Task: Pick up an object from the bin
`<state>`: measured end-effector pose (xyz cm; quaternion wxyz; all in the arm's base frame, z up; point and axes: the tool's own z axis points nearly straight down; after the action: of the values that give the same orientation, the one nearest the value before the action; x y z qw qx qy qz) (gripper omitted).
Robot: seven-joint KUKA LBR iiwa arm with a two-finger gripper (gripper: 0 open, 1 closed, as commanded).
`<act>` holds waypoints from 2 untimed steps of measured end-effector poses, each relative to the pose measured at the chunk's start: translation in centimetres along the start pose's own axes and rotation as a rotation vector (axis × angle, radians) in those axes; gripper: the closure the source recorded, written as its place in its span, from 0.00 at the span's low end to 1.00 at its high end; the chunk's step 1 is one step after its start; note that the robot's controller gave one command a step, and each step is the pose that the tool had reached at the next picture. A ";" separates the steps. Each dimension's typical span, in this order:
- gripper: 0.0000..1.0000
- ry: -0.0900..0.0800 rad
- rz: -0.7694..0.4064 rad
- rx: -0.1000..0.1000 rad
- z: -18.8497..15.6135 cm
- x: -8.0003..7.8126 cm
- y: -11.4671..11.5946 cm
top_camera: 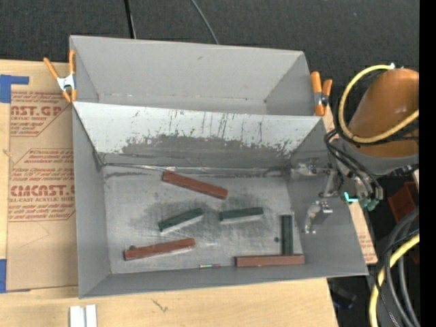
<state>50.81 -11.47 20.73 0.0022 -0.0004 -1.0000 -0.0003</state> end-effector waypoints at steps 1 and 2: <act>0.00 -0.006 -0.001 0.001 -0.2 -0.2 0.0; 0.00 -0.011 -0.066 0.002 5.0 -0.2 0.9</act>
Offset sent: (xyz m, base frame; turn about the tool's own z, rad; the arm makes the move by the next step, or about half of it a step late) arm -0.0008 0.0222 -0.1351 -0.1659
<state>51.00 -10.59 15.69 -0.0034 0.0326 -0.9995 0.0007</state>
